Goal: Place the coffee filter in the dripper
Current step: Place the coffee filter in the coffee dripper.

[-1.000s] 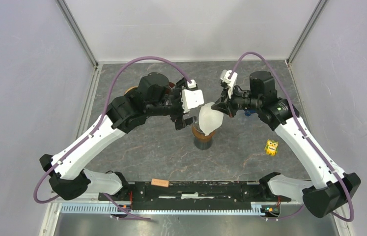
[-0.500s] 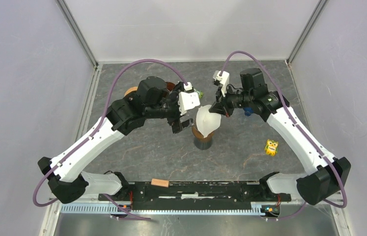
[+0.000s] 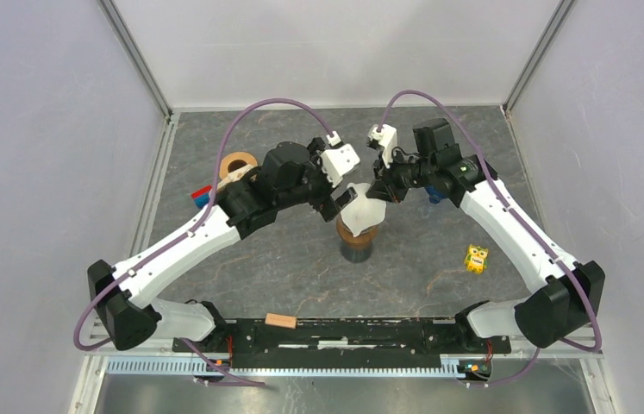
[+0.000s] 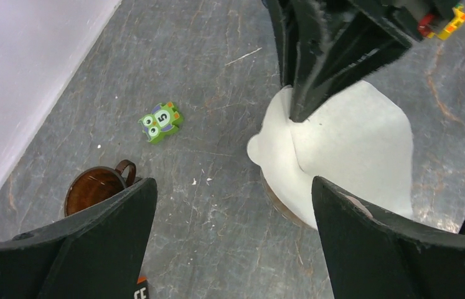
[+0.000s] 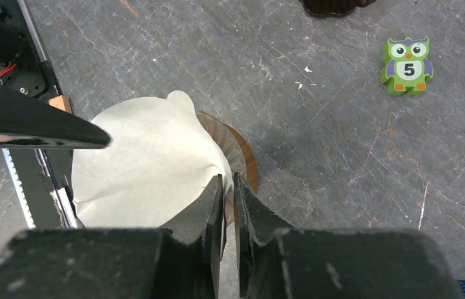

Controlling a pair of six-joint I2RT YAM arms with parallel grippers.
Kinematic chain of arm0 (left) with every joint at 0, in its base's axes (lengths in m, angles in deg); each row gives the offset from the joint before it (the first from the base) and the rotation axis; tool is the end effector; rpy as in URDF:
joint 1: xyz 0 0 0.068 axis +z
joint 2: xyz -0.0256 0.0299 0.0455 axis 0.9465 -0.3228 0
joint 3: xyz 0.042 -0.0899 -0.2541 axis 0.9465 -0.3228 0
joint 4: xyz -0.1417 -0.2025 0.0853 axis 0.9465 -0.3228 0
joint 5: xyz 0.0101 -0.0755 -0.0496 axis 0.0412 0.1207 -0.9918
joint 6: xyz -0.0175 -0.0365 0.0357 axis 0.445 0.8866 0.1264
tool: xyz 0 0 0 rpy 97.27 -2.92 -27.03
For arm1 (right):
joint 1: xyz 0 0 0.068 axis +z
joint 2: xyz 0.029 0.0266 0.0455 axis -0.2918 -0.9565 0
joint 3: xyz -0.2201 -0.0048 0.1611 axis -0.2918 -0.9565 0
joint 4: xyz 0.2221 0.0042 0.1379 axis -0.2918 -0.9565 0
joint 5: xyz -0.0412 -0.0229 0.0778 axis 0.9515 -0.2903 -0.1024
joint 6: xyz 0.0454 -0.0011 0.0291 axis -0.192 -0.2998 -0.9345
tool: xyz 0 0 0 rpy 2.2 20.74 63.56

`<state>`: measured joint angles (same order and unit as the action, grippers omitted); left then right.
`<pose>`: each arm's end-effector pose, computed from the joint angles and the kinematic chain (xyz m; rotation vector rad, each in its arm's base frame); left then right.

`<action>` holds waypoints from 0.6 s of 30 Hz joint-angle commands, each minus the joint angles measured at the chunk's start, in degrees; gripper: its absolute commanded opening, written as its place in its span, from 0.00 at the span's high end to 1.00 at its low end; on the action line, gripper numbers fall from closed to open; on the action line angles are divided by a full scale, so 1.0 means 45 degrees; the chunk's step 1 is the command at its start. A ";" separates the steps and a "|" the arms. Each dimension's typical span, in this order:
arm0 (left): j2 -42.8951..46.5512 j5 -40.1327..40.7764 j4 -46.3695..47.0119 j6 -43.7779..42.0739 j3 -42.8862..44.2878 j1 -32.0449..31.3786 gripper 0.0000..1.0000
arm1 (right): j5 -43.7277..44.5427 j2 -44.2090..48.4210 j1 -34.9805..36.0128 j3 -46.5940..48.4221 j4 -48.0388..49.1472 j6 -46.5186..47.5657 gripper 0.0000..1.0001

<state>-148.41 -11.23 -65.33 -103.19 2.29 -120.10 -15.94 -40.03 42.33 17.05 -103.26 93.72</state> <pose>0.1904 -0.2220 0.3841 1.1314 1.6676 -0.4164 0.2513 0.1423 0.3469 -1.0712 1.9971 0.8185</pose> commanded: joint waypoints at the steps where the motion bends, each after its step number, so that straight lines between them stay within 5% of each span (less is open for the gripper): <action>1: -0.0366 0.0882 0.1689 0.1313 -0.0287 0.0013 0.00 | 0.0379 0.0022 0.0214 0.0500 0.0204 0.0076 0.81; 18: -0.0639 0.1438 0.2188 0.1831 -0.1210 0.0013 0.00 | 0.1985 0.0810 0.0517 -0.0634 0.0849 0.0127 0.32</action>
<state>-151.01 -5.67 -59.07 -97.44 -2.37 -120.10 -9.67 -38.65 44.45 15.70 -101.97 94.11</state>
